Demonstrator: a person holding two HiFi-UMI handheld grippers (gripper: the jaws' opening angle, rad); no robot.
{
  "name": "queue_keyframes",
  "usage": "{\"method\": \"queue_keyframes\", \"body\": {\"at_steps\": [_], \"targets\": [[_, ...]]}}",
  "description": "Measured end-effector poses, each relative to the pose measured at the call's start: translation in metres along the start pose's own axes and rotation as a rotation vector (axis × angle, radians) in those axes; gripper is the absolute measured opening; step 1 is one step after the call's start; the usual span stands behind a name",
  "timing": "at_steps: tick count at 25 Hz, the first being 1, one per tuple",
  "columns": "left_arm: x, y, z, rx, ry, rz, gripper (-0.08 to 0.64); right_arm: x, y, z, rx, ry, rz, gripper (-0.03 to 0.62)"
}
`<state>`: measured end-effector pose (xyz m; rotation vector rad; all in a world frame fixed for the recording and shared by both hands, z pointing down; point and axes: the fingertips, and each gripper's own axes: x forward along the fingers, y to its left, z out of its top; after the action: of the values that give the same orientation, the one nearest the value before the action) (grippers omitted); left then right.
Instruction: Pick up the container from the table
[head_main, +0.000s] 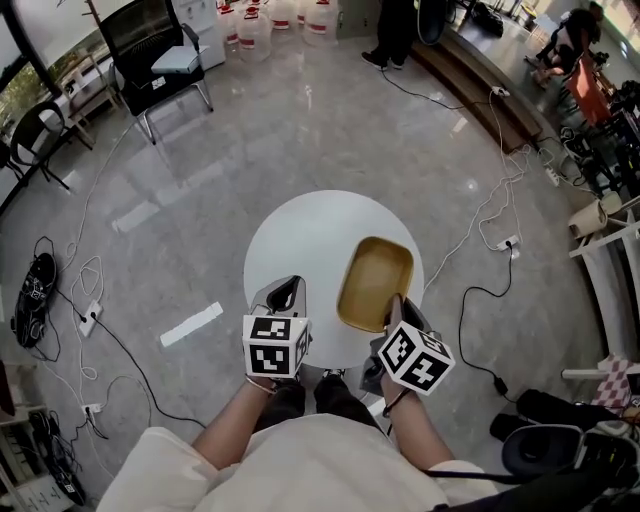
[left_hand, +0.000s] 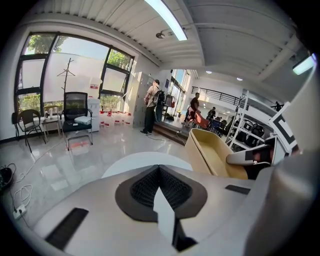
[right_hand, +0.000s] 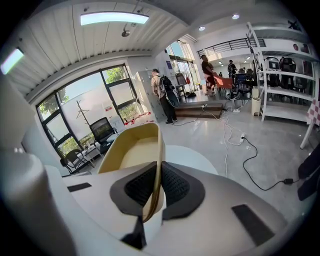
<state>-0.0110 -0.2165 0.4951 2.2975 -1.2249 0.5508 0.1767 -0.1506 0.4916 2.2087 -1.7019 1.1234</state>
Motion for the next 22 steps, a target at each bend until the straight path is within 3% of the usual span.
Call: {"method": "queue_keyframes", "body": {"at_steps": [7,22], "targets": [[0.006,-0.015,0.008,0.013,-0.008,-0.05,0.015,-0.011,-0.009,0.008,0.004,-0.004,-0.028,0.043],[0.016,-0.049,-0.004,0.124,0.038,-0.231,0.015,-0.044,-0.037,-0.011,0.167,-0.071,-0.17,0.043]]}}
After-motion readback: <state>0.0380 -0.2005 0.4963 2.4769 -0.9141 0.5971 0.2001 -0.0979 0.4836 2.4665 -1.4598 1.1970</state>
